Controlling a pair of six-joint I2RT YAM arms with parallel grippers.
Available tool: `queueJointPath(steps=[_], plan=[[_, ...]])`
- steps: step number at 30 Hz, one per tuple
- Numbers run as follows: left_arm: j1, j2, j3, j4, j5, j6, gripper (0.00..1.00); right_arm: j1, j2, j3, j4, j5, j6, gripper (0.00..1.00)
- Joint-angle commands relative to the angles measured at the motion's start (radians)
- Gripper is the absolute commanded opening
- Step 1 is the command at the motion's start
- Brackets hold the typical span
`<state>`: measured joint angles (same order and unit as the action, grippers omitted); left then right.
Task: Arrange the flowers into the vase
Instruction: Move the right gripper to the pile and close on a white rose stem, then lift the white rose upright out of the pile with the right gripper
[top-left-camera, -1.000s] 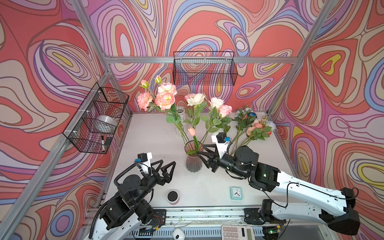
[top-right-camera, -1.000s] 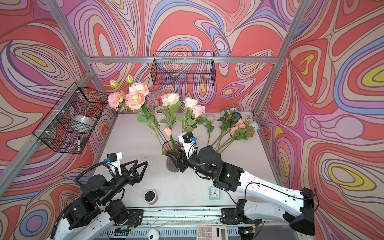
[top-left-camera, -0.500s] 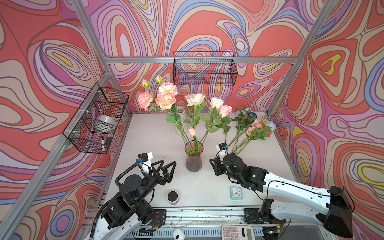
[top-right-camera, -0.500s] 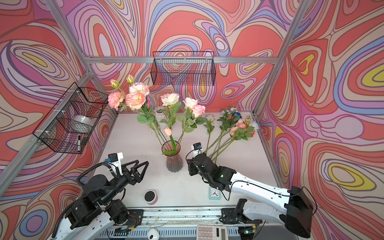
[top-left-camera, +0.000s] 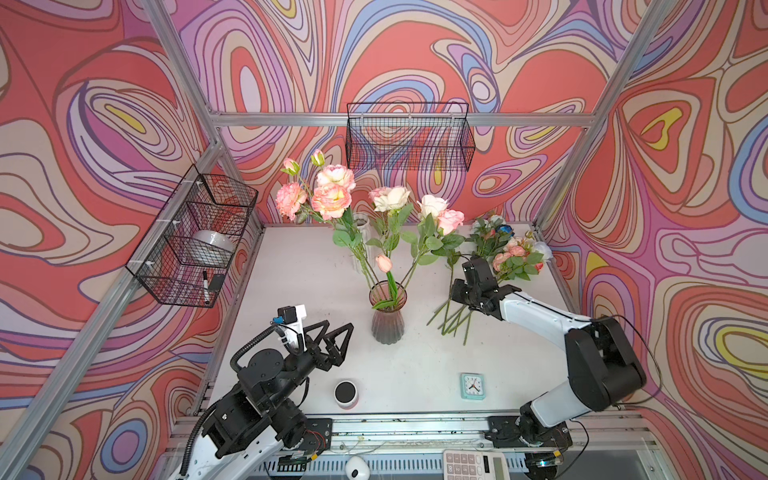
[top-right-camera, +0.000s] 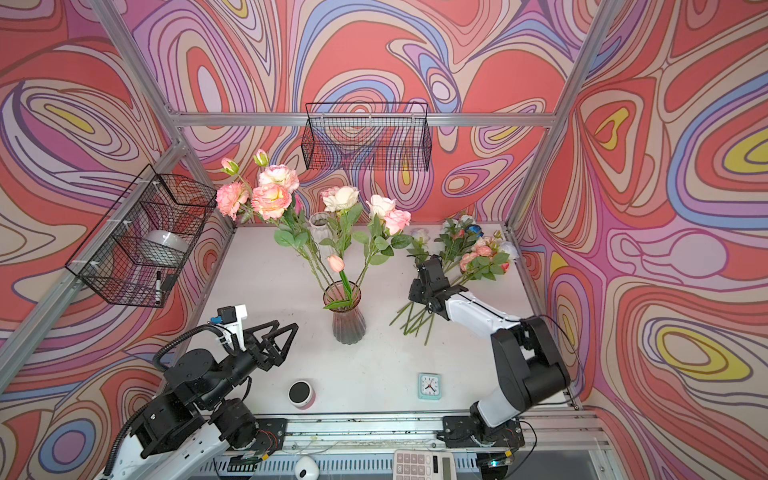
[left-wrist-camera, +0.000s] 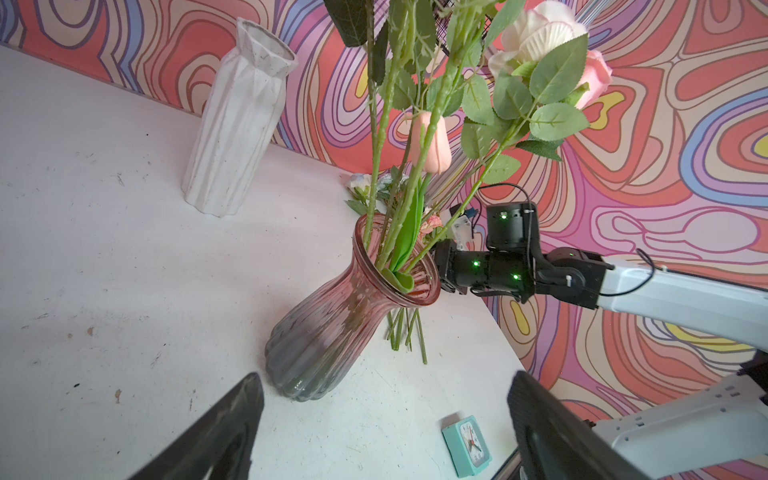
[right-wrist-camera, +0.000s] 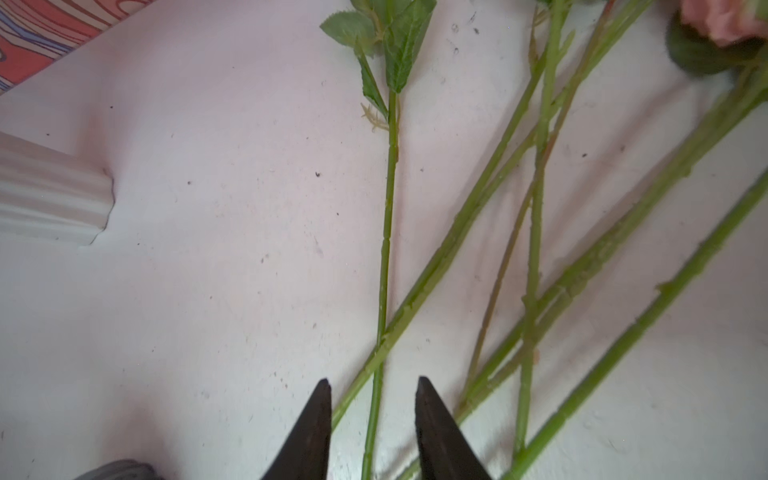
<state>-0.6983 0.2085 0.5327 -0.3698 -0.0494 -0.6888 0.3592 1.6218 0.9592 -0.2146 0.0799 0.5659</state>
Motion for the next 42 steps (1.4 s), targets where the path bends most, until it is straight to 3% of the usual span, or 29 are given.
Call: queueJointPath(steps=[1,11,17,20,23,34,42], plan=[[0.006,-0.018,-0.008,0.007,0.006,-0.015,0.94,-0.027,0.113,0.088,0.014,-0.01,-0.007,0.34],[0.005,-0.045,-0.003,-0.02,-0.012,-0.009,0.94,-0.045,0.404,0.381,-0.149,0.078,-0.003,0.28],[0.006,-0.048,-0.002,-0.023,-0.023,0.0,0.94,-0.045,0.494,0.466,-0.251,0.109,0.006,0.2],[0.006,-0.043,-0.002,-0.02,-0.021,0.0,0.94,-0.045,0.509,0.465,-0.231,0.078,0.003,0.1],[0.005,-0.04,0.001,-0.024,-0.023,0.003,0.94,-0.045,0.48,0.414,-0.135,0.023,0.002,0.0],[0.005,-0.031,0.004,-0.023,-0.023,-0.002,0.94,-0.044,0.279,0.214,0.26,-0.13,-0.038,0.0],[0.005,-0.026,0.01,-0.017,-0.024,0.001,0.94,-0.031,-0.011,0.006,0.474,0.027,-0.135,0.0]])
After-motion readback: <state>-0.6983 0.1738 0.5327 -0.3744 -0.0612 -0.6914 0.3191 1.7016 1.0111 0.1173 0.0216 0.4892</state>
